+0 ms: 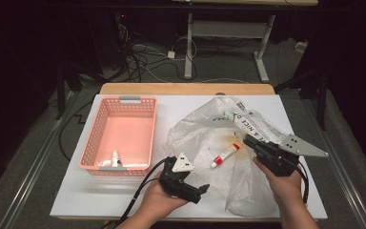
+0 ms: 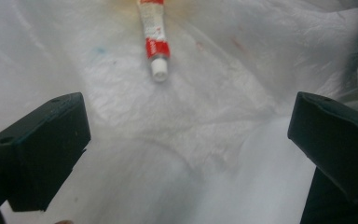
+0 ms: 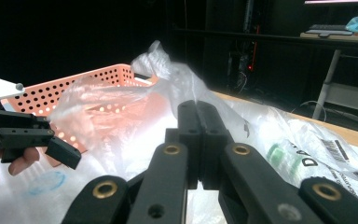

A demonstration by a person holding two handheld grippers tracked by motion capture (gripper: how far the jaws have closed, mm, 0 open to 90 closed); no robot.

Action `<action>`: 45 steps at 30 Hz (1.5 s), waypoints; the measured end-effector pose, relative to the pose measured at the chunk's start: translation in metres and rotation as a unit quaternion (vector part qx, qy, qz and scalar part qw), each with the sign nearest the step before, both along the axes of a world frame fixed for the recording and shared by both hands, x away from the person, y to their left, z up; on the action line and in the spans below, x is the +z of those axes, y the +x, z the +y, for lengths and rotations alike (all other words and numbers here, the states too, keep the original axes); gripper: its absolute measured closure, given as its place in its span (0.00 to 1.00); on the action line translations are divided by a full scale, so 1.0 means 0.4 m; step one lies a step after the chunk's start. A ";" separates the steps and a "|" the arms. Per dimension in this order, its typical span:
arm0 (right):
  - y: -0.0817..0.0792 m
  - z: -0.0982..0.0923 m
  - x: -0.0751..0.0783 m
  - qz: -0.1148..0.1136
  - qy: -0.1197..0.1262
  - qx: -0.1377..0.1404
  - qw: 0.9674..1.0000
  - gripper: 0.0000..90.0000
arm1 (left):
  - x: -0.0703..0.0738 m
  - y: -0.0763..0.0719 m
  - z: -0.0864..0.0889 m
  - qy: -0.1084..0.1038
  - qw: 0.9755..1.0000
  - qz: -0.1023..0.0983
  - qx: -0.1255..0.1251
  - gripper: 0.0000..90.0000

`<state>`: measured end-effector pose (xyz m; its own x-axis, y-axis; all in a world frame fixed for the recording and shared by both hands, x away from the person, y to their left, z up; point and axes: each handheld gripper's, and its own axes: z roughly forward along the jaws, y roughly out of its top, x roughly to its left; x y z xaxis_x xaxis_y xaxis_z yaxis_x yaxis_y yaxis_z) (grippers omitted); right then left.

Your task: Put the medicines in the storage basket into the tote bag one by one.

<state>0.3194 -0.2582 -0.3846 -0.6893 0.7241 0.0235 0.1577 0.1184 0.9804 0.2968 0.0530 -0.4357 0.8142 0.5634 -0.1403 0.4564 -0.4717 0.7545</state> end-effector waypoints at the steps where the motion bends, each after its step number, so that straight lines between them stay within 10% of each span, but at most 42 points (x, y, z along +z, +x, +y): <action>1: 0.000 0.000 -0.001 0.000 -0.001 0.000 1.000 1.00 | -0.001 -0.002 0.010 -0.001 1.000 0.001 0.003 0.00; 23: 0.002 -0.008 -0.002 0.003 0.000 -0.006 1.000 1.00 | 0.058 -0.017 0.182 -0.035 0.997 -0.025 0.062 0.00; 29: 0.000 -0.011 -0.001 0.000 0.000 -0.006 1.000 1.00 | 0.067 -0.001 0.237 -0.014 0.995 -0.036 0.096 0.00; 39: 0.000 -0.013 -0.002 0.001 0.002 -0.007 1.000 1.00 | 0.061 0.046 0.353 0.003 0.986 -0.010 0.165 0.00; 45: -0.004 -0.013 0.001 0.001 0.001 -0.006 1.000 1.00 | 0.060 0.084 0.435 0.000 0.977 0.029 0.212 0.02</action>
<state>0.3179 -0.2633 -0.3843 -0.6805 0.7322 0.0264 0.1617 0.1149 0.9801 0.3305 0.2270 -0.4116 0.4980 0.8484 -0.1792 0.6531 -0.2310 0.7212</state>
